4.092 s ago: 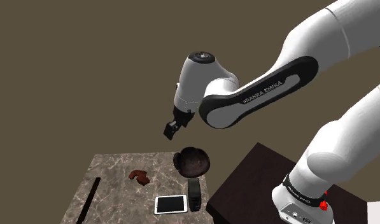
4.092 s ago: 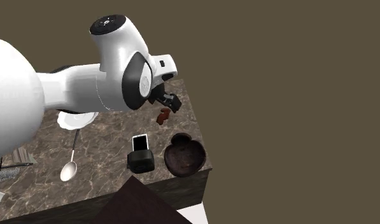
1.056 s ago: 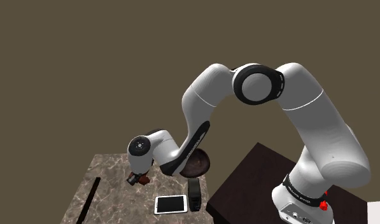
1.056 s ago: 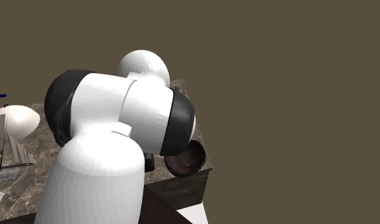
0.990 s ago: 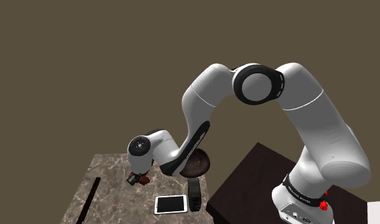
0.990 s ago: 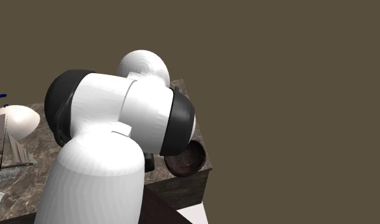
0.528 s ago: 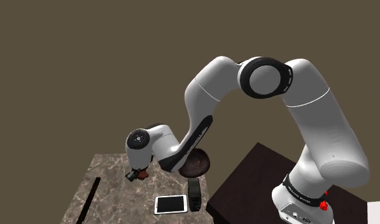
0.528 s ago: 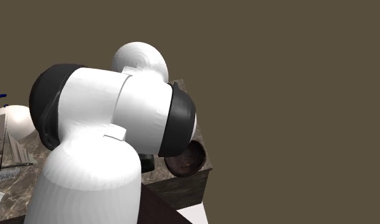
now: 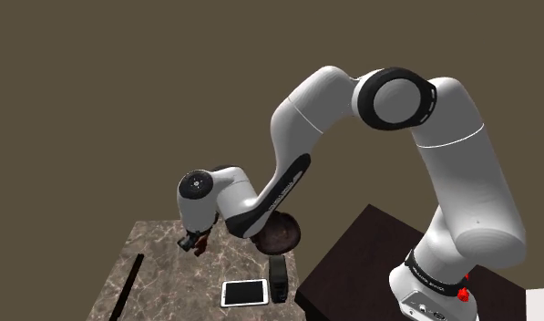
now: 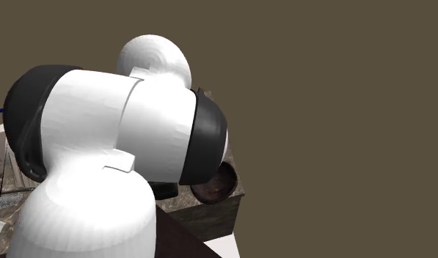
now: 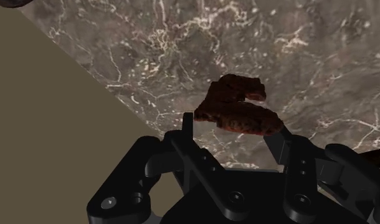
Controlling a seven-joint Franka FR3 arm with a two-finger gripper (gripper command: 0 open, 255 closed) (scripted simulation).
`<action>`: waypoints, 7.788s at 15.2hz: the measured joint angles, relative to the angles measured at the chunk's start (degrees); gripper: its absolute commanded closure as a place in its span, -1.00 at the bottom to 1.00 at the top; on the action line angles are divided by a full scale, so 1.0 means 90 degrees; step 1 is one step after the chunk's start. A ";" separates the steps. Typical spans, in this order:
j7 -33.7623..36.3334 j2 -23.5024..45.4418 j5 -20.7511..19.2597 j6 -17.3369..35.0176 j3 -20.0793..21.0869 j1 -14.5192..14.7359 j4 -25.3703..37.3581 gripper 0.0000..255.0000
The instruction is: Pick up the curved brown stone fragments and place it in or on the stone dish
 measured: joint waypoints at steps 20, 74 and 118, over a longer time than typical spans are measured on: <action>-0.0888 -0.1201 0.1037 -0.0631 0.0700 -0.0542 -0.0373 -1.00; 0.0297 -0.0544 0.1297 0.0172 0.0754 -0.0460 -0.1140 1.00; -0.3629 -0.3822 0.3708 0.1956 0.1511 -0.3953 -0.4916 1.00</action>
